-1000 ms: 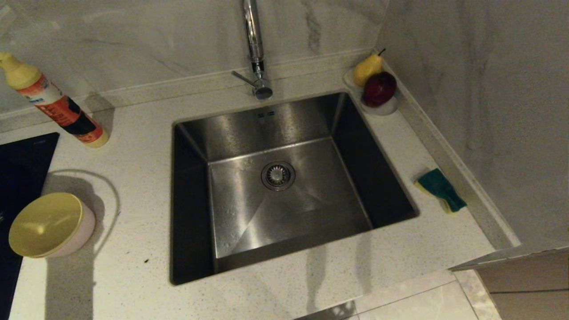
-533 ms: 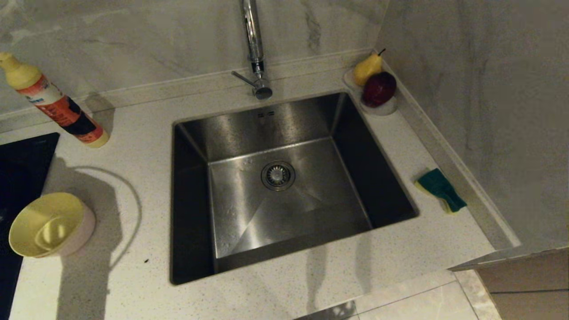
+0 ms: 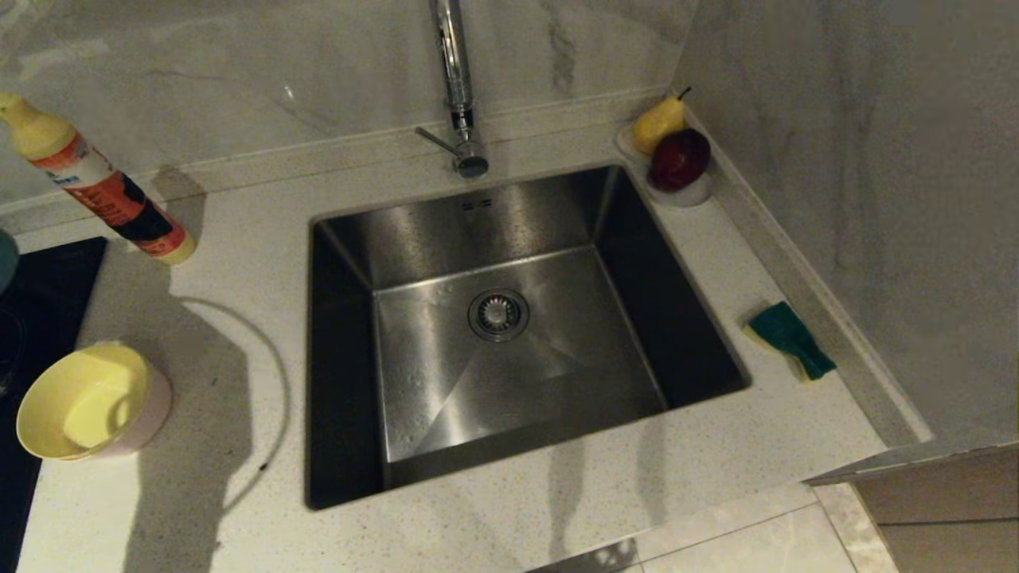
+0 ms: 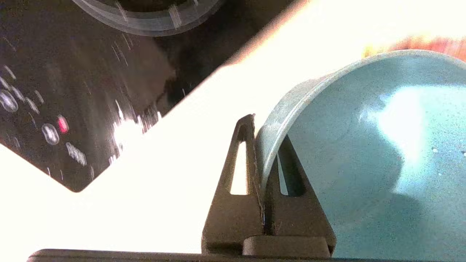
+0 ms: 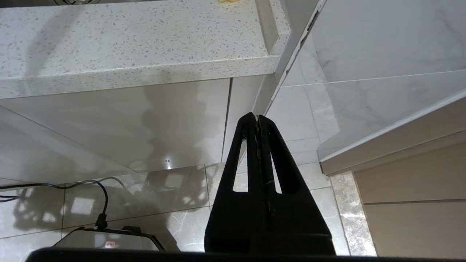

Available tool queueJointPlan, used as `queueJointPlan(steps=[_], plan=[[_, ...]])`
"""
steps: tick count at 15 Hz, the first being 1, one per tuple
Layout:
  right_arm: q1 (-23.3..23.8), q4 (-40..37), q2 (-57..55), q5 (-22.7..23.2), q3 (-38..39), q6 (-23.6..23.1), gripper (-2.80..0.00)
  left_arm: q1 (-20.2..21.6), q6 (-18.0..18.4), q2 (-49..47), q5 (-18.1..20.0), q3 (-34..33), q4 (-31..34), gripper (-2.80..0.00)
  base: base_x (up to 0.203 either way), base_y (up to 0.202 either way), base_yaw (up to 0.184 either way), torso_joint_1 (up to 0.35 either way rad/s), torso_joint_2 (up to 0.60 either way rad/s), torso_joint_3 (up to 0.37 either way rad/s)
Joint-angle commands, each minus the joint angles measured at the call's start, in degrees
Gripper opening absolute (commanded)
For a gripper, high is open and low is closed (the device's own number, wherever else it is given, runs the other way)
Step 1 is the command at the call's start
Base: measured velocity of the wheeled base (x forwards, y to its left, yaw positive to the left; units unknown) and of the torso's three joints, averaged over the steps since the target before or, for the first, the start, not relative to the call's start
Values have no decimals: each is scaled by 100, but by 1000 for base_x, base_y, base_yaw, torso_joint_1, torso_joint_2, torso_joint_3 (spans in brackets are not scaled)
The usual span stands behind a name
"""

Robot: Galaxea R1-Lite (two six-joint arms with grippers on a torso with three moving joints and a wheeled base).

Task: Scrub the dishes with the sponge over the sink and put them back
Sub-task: Place the bowl on the bowl

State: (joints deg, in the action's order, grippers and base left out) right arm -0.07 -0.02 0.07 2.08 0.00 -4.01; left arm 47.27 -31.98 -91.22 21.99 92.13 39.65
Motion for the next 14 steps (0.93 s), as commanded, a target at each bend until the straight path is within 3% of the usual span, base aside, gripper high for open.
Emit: queueJointPlan(steps=[1, 7, 9, 12, 14], plan=[[-1, 2, 1, 2, -6, -3, -280, -259, 201, 236, 9, -251, 75, -280, 0, 0, 0, 0, 0, 0], [-1, 2, 1, 2, 0, -3, -280, -525, 664, 119, -371, -984, -144, -280, 0, 0, 0, 0, 0, 0], [-1, 2, 1, 2, 0, -3, -280, -679, 666, 92, -484, -1396, -536, -280, 0, 0, 0, 0, 0, 0], [-1, 2, 1, 2, 0, -3, -280, -1062, 558, 113, -955, -2059, -1565, -280, 0, 0, 0, 0, 0, 0], [-1, -6, 1, 2, 0, -3, -280, -1246, 295, 131, -994, -2030, -1679, -280, 0, 0, 0, 0, 0, 0]])
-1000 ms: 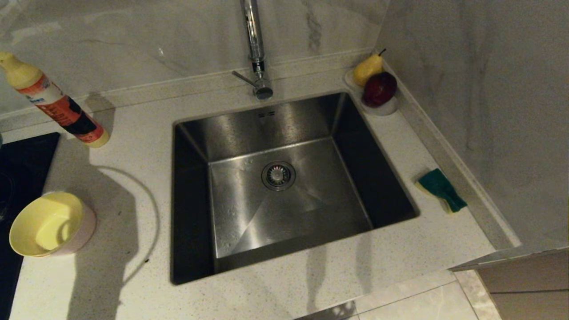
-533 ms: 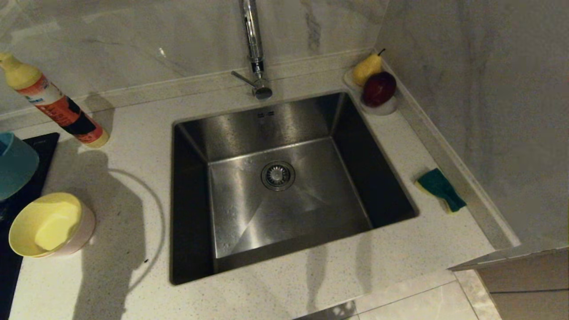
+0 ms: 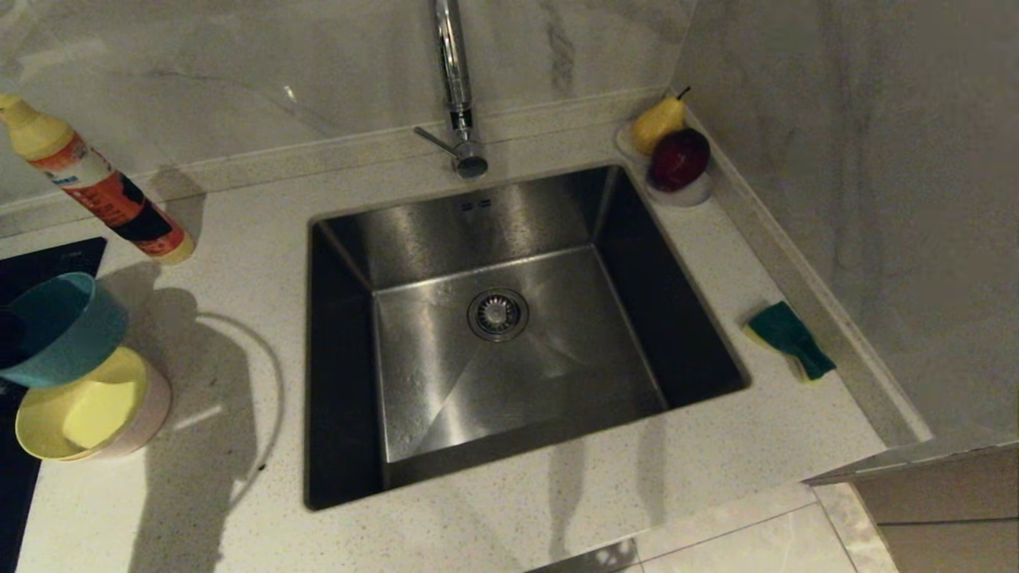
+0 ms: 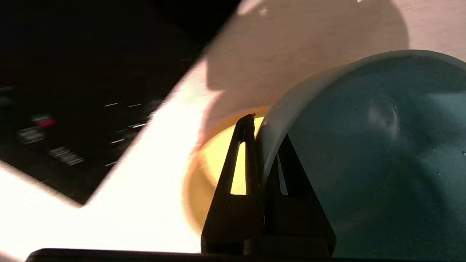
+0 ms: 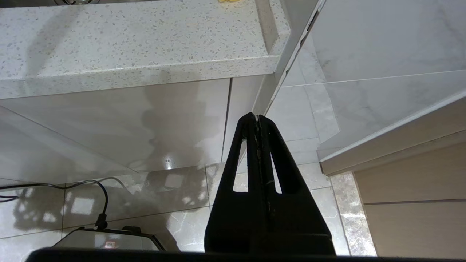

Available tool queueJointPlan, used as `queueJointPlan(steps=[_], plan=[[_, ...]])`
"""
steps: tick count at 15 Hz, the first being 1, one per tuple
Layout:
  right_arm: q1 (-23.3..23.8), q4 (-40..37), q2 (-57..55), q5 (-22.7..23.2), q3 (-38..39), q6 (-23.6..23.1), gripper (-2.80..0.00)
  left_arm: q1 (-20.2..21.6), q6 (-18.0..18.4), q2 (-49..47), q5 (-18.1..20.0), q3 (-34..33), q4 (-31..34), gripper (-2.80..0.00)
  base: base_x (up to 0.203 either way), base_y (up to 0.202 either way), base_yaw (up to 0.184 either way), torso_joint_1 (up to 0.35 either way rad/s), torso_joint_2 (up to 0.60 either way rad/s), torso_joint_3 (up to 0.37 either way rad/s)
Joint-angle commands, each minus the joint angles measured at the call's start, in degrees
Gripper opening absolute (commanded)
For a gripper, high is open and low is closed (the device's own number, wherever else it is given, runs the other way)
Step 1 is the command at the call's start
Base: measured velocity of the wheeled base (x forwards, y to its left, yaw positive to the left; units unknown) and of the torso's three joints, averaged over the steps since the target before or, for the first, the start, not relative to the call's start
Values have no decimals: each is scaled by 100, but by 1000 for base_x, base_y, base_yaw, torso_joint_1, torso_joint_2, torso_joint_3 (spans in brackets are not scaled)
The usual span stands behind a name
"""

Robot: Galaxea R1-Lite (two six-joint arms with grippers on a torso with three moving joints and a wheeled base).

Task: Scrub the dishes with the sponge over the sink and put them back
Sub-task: Place the bowl on the bowl

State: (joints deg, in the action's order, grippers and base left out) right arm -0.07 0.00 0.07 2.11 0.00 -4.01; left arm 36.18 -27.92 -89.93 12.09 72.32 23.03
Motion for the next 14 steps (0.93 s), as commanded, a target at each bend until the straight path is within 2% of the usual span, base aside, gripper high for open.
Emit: queueJointPlan(steps=[1, 9, 14], plan=[[-1, -8, 1, 0, 0, -3, -280, -181, -143, 11, 3, -19, -32, -280, 0, 0, 0, 0, 0, 0], [-1, 0, 1, 0, 0, -3, -280, -199, -56, 70, -69, -297, -363, -280, 0, 0, 0, 0, 0, 0], [-1, 0, 1, 0, 0, -3, -280, -199, -24, 48, -127, -681, -944, -280, 0, 0, 0, 0, 0, 0]])
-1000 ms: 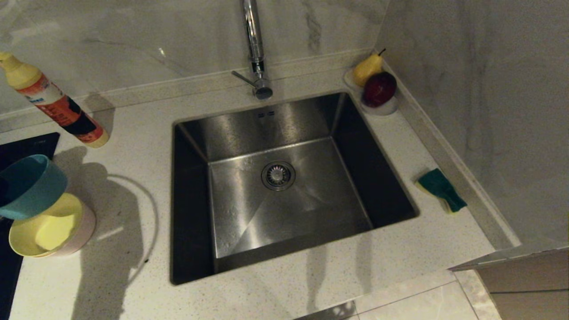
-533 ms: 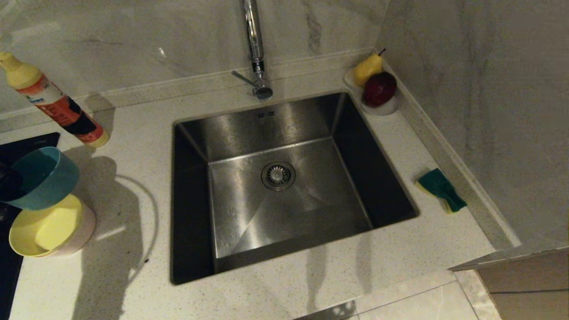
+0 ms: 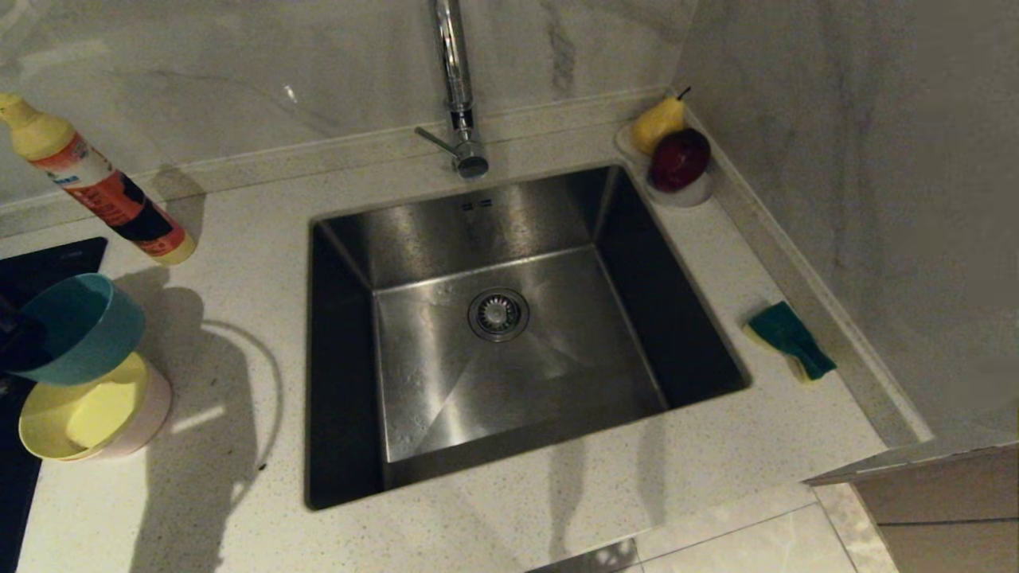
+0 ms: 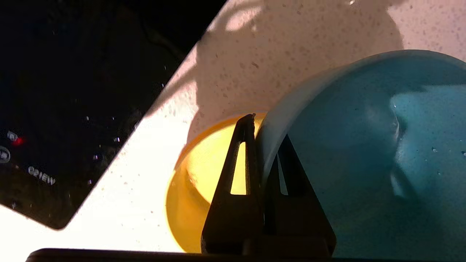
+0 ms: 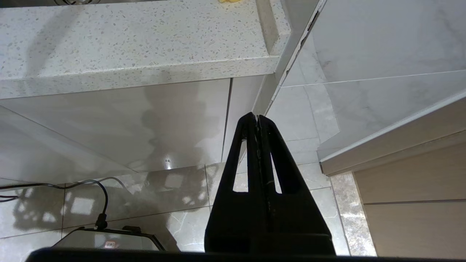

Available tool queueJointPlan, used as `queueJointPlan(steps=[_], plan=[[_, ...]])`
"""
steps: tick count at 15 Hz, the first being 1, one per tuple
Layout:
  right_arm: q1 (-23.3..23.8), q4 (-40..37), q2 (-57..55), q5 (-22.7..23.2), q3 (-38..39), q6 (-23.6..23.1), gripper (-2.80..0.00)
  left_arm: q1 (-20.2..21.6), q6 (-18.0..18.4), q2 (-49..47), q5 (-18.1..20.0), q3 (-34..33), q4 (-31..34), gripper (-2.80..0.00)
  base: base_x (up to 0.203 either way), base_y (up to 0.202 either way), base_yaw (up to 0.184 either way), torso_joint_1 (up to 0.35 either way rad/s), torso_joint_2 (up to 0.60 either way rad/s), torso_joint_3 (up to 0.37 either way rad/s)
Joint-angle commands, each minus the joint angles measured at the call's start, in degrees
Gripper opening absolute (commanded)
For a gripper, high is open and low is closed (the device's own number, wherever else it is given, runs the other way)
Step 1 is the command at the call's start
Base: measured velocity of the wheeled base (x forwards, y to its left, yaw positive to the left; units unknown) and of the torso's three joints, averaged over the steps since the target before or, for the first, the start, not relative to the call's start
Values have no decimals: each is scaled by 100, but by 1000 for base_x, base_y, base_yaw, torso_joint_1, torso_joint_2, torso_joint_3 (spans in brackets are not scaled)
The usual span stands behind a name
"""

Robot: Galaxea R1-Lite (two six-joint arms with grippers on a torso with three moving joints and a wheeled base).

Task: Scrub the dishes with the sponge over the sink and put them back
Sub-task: Place the bowl on the bowl

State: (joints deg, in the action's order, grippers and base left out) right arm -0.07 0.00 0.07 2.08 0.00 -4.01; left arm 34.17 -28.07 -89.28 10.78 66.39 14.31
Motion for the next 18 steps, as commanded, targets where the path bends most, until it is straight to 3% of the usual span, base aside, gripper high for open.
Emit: queueJointPlan(steps=[1, 11, 14, 18], plan=[[-1, 0, 1, 2, 0, -3, -280, 2, 52, -37, -4, -91, -109, -280, 0, 0, 0, 0, 0, 0], [-1, -6, 1, 2, 0, -3, -280, -3, 88, 402, -32, -109, -35, -280, 0, 0, 0, 0, 0, 0], [-1, 0, 1, 2, 0, -3, -280, 2, 134, 500, -79, -411, -47, -280, 0, 0, 0, 0, 0, 0], [-1, -9, 1, 2, 0, -3, -280, 11, 496, 466, -120, -767, -113, -280, 0, 0, 0, 0, 0, 0]])
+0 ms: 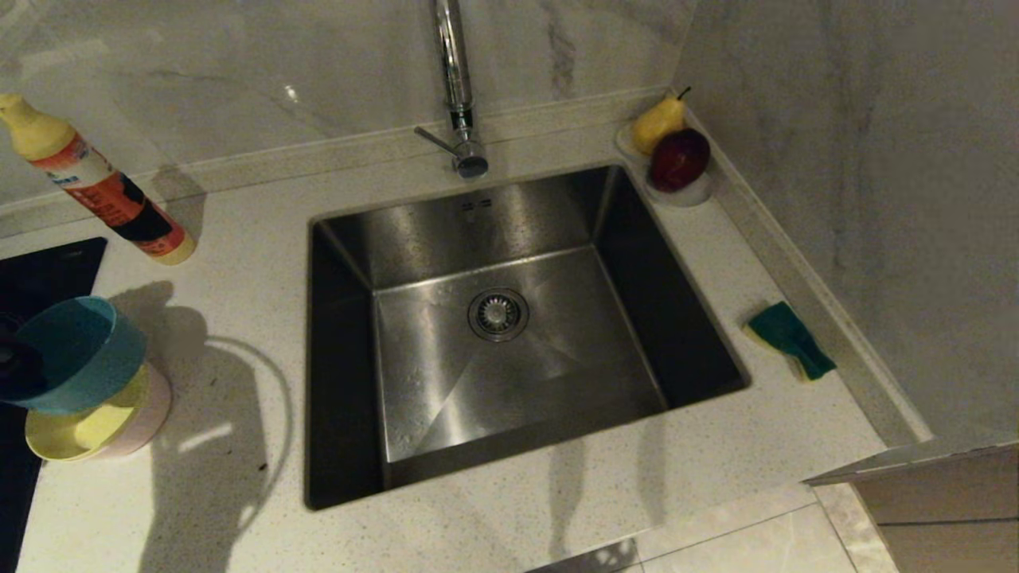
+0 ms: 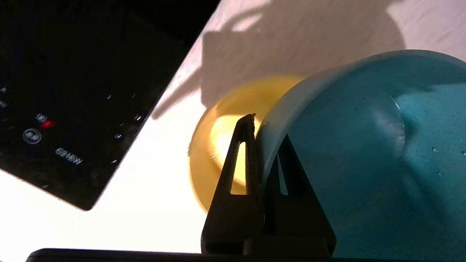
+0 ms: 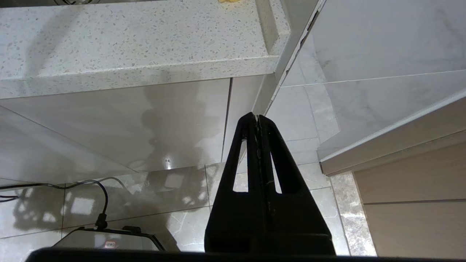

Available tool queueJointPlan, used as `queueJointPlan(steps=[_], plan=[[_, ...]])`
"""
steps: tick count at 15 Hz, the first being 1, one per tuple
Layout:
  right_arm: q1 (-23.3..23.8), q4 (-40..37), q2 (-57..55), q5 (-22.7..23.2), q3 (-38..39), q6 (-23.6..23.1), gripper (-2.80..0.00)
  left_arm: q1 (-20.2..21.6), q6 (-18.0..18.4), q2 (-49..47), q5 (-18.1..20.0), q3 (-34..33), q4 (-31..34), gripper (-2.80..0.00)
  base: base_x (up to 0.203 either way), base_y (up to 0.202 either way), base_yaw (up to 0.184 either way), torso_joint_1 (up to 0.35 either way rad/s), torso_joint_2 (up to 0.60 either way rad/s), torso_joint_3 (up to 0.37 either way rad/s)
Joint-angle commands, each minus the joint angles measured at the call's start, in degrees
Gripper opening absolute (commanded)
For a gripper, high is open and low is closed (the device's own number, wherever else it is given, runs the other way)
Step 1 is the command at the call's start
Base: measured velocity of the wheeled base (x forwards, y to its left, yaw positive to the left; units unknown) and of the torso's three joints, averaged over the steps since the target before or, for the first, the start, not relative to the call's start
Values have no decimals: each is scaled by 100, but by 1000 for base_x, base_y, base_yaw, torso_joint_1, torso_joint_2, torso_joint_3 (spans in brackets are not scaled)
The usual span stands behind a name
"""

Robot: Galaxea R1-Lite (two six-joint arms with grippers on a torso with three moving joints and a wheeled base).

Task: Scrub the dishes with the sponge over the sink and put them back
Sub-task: Place the bowl on the bowl

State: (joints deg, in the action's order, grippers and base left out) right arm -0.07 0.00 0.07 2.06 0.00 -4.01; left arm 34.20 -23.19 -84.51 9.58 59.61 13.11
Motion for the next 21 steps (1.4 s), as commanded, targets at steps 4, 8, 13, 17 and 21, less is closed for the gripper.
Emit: queueJointPlan(steps=[4, 8, 13, 17, 21], plan=[[-1, 0, 1, 5, 0, -3, -280, 9, 8, -152, -13, -182, -89, -280, 0, 0, 0, 0, 0, 0], [-1, -1, 1, 5, 0, -3, -280, 17, -1, -334, -212, -362, -670, -280, 0, 0, 0, 0, 0, 0], [-1, 0, 1, 5, 0, -3, -280, 47, -78, -200, -171, -329, -658, -280, 0, 0, 0, 0, 0, 0], [-1, 0, 1, 5, -9, -3, -280, 43, -80, -189, -165, -391, -642, -280, 0, 0, 0, 0, 0, 0], [-1, -9, 1, 5, 0, -3, -280, 43, -58, -259, -185, -419, -731, 0, 0, 0, 0, 0, 0, 0]])
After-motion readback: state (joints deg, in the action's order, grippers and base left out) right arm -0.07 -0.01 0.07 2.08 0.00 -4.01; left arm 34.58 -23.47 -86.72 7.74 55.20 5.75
